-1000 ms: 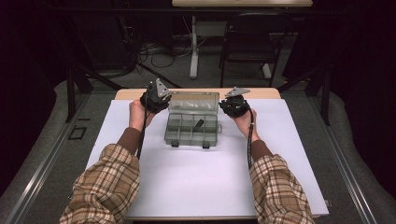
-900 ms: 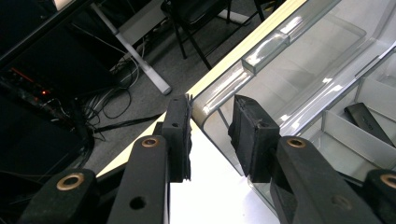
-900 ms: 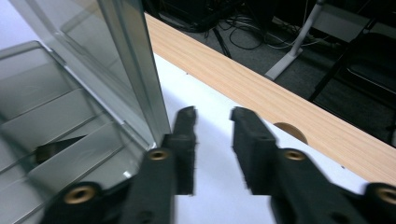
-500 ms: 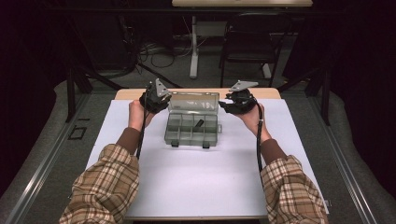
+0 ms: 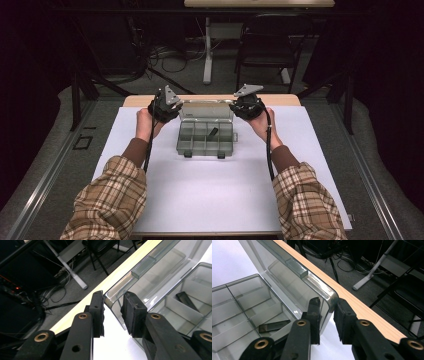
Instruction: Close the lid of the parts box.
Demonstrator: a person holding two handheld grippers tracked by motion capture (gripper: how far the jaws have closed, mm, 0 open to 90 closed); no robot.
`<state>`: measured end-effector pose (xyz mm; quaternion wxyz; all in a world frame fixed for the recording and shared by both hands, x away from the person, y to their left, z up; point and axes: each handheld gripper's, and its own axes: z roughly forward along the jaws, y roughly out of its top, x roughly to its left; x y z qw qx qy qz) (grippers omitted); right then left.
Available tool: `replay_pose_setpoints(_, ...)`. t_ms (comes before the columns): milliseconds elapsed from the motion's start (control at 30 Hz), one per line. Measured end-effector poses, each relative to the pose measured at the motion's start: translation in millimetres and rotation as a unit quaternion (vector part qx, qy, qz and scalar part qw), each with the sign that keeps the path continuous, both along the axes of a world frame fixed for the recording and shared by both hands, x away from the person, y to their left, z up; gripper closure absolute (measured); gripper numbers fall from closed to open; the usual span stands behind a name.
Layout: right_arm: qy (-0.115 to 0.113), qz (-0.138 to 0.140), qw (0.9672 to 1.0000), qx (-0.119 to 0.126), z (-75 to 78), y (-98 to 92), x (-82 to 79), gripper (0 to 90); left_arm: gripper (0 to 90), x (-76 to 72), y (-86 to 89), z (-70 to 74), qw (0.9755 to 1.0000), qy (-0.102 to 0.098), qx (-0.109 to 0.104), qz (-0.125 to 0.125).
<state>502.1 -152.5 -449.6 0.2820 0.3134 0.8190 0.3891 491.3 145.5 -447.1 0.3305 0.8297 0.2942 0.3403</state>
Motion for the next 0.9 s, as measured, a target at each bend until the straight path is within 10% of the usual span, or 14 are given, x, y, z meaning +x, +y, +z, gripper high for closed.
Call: replay_pose_setpoints(900, 0.002, 0.023, 0.9997, -0.002, -4.4, -2.7, -11.3, 75.1, 69.8, -17.6, 6.3, -0.6, 0.9994, 0.021, 0.001, -0.028)
